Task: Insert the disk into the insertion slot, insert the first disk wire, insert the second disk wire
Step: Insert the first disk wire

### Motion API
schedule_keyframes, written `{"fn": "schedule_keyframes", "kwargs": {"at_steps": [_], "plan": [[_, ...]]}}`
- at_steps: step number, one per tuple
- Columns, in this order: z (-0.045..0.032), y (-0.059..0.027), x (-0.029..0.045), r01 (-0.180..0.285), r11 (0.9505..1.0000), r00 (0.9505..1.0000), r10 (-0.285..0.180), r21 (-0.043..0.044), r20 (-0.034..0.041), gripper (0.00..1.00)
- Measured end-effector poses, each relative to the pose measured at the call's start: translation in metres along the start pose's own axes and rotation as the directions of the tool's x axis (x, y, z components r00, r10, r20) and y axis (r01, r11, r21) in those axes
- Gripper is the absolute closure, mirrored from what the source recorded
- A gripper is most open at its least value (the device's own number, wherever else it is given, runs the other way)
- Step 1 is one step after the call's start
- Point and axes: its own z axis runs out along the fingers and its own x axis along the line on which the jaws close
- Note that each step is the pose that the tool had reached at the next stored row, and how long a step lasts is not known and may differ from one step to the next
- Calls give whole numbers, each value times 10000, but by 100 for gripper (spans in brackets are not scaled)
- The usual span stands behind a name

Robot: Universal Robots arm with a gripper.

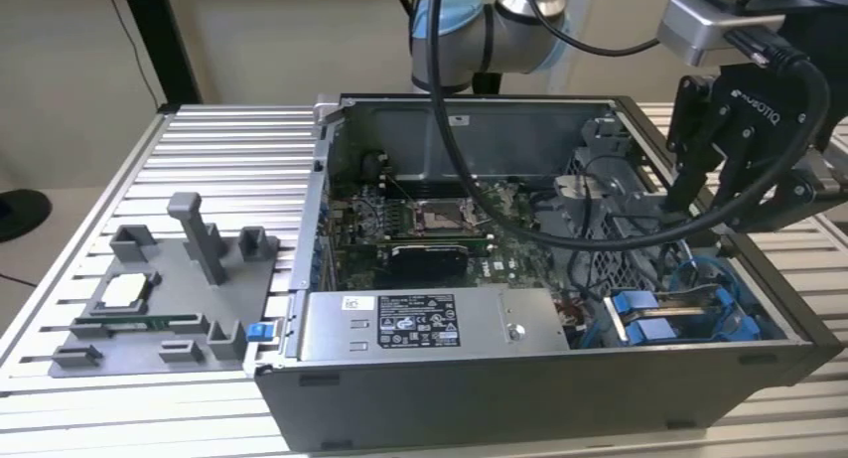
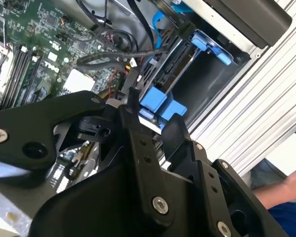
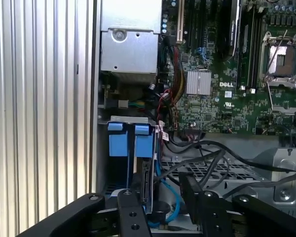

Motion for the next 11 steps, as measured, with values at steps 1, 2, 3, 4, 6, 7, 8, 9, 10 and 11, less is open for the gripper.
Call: {"fn": "schedule_keyframes", "kwargs": {"at_steps": [1,2,3,4,6,7,8,9,10,11], "plan": [[4,-1,-26,3,10000,10000,-3,40,-5,0],[12,-1,-51,4,10000,10000,-4,78,-27,0],[18,-2,-81,8,9999,10000,-7,113,-83,0],[25,-2,-112,12,9999,9999,-10,138,-161,0],[38,-3,-173,26,9998,9994,-19,181,-334,0],[45,-4,-197,36,9998,9991,-27,197,-431,0],[52,-4,-214,56,9998,9986,-45,210,-524,0],[59,-4,-223,84,9997,9982,-71,220,-592,0],[67,-4,-229,126,9997,9978,-111,228,-650,0],[74,-4,-232,167,9996,9975,-151,228,-686,0]]}}
